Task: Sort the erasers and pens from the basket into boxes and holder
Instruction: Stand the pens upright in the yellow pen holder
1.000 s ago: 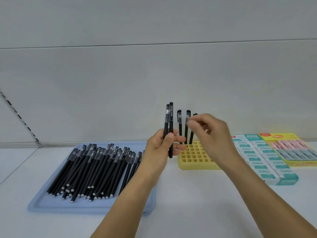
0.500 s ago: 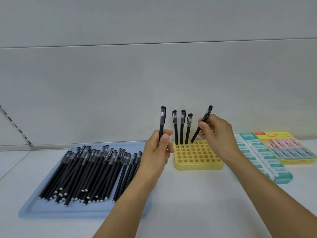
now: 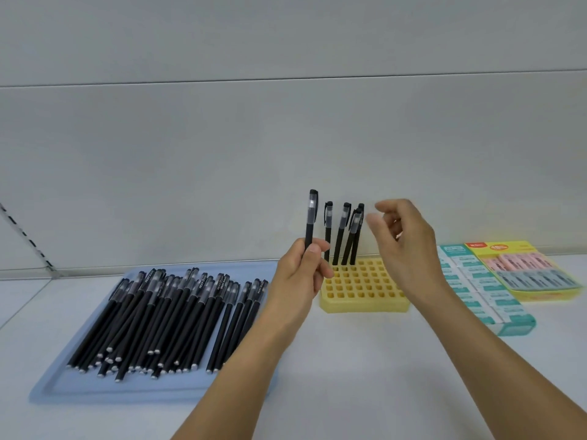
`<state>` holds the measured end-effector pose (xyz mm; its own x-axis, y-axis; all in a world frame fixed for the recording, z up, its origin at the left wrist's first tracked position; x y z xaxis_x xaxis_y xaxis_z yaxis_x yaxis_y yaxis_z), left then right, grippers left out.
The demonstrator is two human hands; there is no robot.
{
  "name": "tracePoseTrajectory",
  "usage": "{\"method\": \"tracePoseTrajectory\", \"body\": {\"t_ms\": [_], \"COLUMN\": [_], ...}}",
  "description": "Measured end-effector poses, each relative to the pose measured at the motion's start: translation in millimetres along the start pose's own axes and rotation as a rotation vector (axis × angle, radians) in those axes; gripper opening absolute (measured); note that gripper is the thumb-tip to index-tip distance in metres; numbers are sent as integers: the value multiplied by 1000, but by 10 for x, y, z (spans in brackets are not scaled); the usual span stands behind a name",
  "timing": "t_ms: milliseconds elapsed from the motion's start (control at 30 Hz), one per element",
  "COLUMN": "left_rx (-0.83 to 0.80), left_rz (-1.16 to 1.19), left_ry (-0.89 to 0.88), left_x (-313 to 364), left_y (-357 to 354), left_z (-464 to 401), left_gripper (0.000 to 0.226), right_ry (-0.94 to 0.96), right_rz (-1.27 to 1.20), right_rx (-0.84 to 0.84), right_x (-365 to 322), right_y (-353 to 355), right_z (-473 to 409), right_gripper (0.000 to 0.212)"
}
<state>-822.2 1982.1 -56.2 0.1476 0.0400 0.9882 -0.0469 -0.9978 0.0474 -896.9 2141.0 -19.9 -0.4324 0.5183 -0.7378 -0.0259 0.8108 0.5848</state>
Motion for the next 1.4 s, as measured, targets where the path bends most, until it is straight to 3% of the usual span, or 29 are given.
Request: {"method": "tracePoseTrajectory", "body": {"t_ms": [67, 133, 233, 333, 433, 700, 1200, 1300, 1367, 1400], "left_rx": [-49, -93, -107, -155, -255, -172, -230, -259, -159, -82], "left_rz": [-61, -103, -268, -730, -986, -1067, -1066, -1042, -1101, -1164], "left_ry": [-38, -61, -17, 116, 168, 118, 113, 117, 141, 167], "left_x": [40, 68, 6, -210, -385, -405, -355, -263, -181, -133], "left_y": [-116, -241, -263, -152, -165, -170, -162, -16, 205, 357], "left_z": [-39, -75, -94, -62, -13, -78, -96, 64, 237, 335], "left_gripper": [23, 21, 21, 50, 60, 41, 42, 50, 48, 42], "right_ry": [97, 137, 87, -26, -74, -68, -183, -258, -185, -133], "right_rz": [-169, -153, -234, -216, -77, 125, 233, 180, 139, 136], "right_rx": [-116, -265, -147, 1, -34, -124, -218, -103, 25, 9], "right_x": [-227, -343, -249, 24, 215, 257, 292, 263, 84, -30], "right_y": [-51, -146, 25, 218, 161, 7, -178, -148, -134, -206], "right_z": [95, 124, 51, -9, -68, -169, -210, -43, 176, 249], "right_gripper": [14, 7, 13, 11, 10, 16, 12, 32, 22, 11]}}
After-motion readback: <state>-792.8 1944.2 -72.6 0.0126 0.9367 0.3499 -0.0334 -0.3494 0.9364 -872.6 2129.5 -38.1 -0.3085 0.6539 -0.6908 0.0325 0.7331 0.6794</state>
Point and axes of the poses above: each hand's wrist, its own z-axis away from the middle knuckle, its own y-axis out of the back of the hand, x = y × z, the point moved 5 cm from there along -z, towards the middle knuckle, and after that the axes turned 15 degrees about -x, right-handed, at the moved point
